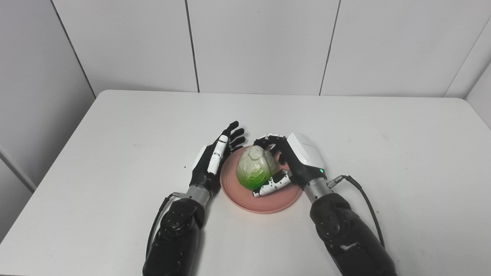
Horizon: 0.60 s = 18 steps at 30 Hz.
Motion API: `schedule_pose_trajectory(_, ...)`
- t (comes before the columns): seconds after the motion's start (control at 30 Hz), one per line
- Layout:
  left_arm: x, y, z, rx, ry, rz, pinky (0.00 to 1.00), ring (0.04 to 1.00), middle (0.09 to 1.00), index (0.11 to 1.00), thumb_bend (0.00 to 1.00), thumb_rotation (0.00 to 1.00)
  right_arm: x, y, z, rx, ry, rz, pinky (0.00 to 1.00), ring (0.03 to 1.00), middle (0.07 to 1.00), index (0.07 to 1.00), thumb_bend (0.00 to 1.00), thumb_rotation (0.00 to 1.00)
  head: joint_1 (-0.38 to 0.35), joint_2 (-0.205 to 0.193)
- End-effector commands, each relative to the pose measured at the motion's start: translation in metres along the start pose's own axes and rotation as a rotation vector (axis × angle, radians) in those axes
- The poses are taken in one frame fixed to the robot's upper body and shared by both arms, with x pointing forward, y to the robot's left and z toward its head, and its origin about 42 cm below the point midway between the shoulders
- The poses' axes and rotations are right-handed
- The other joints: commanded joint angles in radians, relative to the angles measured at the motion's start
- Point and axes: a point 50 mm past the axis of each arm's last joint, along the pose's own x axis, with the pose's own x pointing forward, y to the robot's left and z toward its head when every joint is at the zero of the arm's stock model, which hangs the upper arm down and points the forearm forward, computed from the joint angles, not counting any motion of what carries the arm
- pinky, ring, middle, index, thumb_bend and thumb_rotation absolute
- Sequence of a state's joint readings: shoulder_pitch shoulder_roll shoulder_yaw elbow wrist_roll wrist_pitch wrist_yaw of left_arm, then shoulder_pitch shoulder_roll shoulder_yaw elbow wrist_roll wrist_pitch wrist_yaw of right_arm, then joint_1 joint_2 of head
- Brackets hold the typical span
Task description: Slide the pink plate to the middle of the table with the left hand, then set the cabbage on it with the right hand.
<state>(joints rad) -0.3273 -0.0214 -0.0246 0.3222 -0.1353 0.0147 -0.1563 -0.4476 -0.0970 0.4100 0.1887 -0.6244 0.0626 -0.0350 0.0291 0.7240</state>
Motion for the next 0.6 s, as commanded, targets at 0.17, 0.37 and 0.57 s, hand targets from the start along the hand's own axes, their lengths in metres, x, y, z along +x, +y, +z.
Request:
schedule_pose_trajectory(0.17, -0.0083, 0.0004, -0.0208, -0.033, 0.112, 0.016, 0.87, 0.895, 0.906, 0.895, 0.41, 1.0, 0.008, -0.0135, 0.0179, -0.047, -0.102, -0.005, 0.47, 0.54, 0.553, 0.5, 0.52, 0.08, 0.001, 0.002)
schedule_pose_trajectory(0.37, -0.0085, 0.0003, -0.0205, -0.048, 0.114, 0.023, 0.87, 0.901, 0.903, 0.885, 0.41, 0.98, 0.0075, -0.0155, 0.0198, -0.086, -0.099, 0.024, 0.53, 0.604, 0.661, 0.681, 0.75, 0.24, 0.002, 0.004)
schedule_pose_trajectory(0.57, -0.0088, 0.0009, -0.0192, -0.052, 0.116, 0.013, 0.88, 0.92, 0.917, 0.913, 0.4, 1.0, 0.0058, -0.019, 0.0222, -0.137, -0.104, 0.099, 0.61, 0.725, 0.779, 0.788, 0.8, 0.37, -0.003, 0.005)
